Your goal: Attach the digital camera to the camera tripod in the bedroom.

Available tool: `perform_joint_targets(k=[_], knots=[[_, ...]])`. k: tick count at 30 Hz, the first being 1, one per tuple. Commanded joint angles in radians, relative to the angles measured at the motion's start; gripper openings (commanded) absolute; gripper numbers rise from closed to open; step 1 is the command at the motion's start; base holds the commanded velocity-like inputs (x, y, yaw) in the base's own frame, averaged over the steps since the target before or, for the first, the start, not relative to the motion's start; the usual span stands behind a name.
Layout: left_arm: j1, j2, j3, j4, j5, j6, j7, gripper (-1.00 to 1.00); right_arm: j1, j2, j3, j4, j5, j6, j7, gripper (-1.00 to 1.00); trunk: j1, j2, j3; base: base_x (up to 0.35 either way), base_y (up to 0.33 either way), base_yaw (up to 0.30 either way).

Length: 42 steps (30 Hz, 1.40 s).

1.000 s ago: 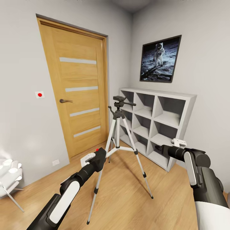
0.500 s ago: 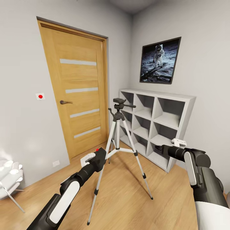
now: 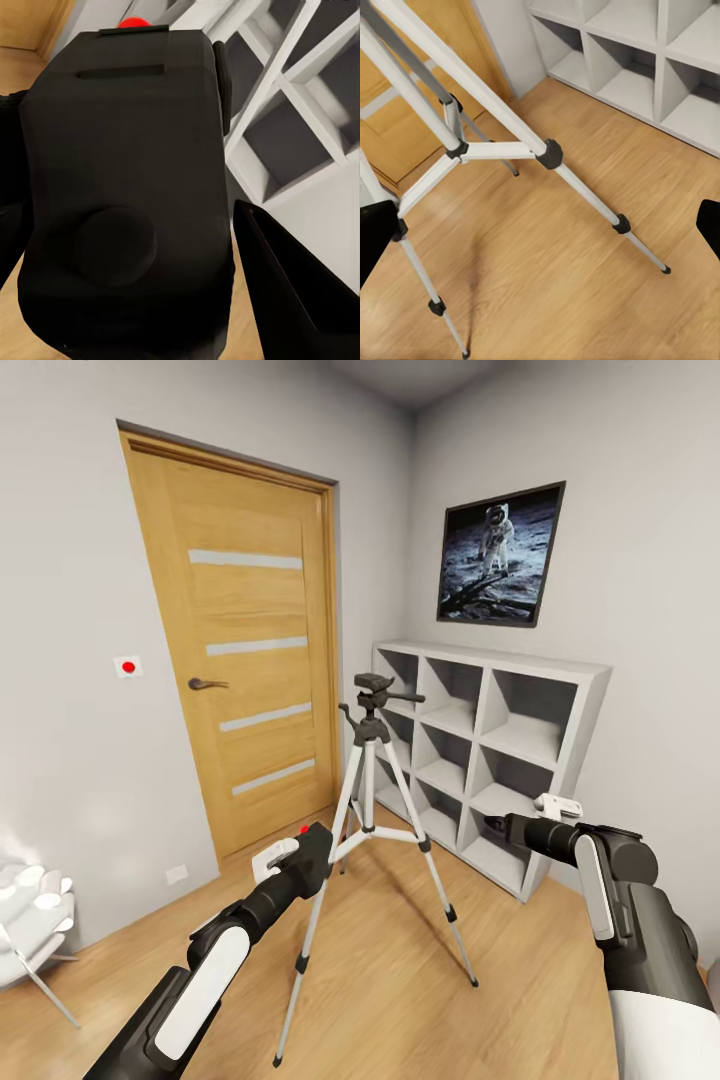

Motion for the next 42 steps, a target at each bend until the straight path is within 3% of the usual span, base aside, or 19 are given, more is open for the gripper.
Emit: perform_joint_targets(k=[1, 13, 16, 19, 22, 25, 27, 31, 33, 37, 39, 41, 42], knots=[[-0.001, 0.001, -0.002, -0.002, 0.007, 0.001, 0.008, -1.00, -0.001, 0.000, -0.001, -0.001, -0.008, 0.005, -0.003, 1.00, -0.004, 0.006, 0.002, 0.000, 0.000, 0.000], [-0.001, 0.001, -0.002, -0.001, 0.007, 0.002, 0.008, -1.00, 0.000, 0.001, -0.001, -0.001, -0.008, 0.005, -0.007, 1.00, -0.050, 0.090, 0.039, 0.000, 0.000, 0.000], [-0.001, 0.001, 0.018, 0.006, 0.009, 0.005, 0.009, -1.00, -0.001, 0.000, -0.001, 0.008, -0.009, 0.001, -0.009, 1.00, -0.061, 0.111, 0.049, 0.000, 0.000, 0.000], [-0.001, 0.001, 0.053, 0.013, 0.024, 0.008, 0.009, -1.00, -0.001, -0.003, -0.002, 0.024, -0.008, -0.001, -0.007, 1.00, -0.073, 0.132, 0.058, 0.000, 0.000, 0.000], [-0.001, 0.001, 0.082, 0.045, 0.060, 0.010, 0.009, -1.00, -0.001, -0.005, -0.002, 0.035, -0.009, -0.002, -0.008, 1.00, -0.084, 0.153, 0.068, 0.000, 0.000, 0.000], [-0.001, 0.001, 0.099, 0.137, 0.093, 0.012, 0.010, -1.00, -0.001, -0.004, -0.003, 0.065, -0.009, -0.013, -0.015, 1.00, -0.096, 0.174, 0.077, 0.000, 0.000, 0.000], [-0.001, 0.007, 0.105, 0.208, 0.097, 0.015, 0.015, -1.00, -0.001, -0.004, -0.002, 0.122, -0.007, -0.036, -0.018, 1.00, -0.103, 0.188, 0.083, 0.000, 0.000, 0.000], [-0.001, 0.079, 0.105, 0.331, 0.101, 0.017, 0.021, -1.00, -0.001, -0.011, -0.002, 0.322, 0.018, -0.125, -0.020, 1.00, -0.119, 0.216, 0.096, 0.000, 0.000, 0.000], [-0.001, 0.095, 0.103, 0.371, 0.102, 0.017, 0.022, -1.00, -0.001, -0.012, -0.002, 0.377, 0.030, -0.155, -0.020, 1.00, -0.119, 0.216, 0.096, 0.000, 0.000, 0.000], [-0.001, 0.116, 0.093, 0.516, 0.099, 0.021, 0.024, -1.00, -0.001, -0.023, -0.003, 0.574, 0.110, -0.272, -0.020, 1.00, -0.119, 0.216, 0.096, 0.000, 0.000, 0.000], [-0.001, 0.118, 0.082, 0.609, 0.098, 0.026, 0.025, -1.00, 0.000, -0.045, -0.003, 0.696, 0.167, -0.346, -0.020, 1.00, -0.119, 0.216, 0.096, 0.000, 0.000, 0.000], [-0.001, 0.117, 0.057, 0.748, 0.096, 0.027, 0.022, -1.00, 0.000, -0.077, -0.004, 0.876, 0.234, -0.468, -0.021, 1.00, -0.119, 0.216, 0.096, 0.000, 0.000, 0.000], [-0.001, 0.115, 0.048, 0.783, 0.095, 0.026, 0.021, -1.00, -0.001, -0.084, -0.004, 0.923, 0.246, -0.504, -0.021, 1.00, -0.119, 0.216, 0.096, 0.000, 0.000, 0.000]])
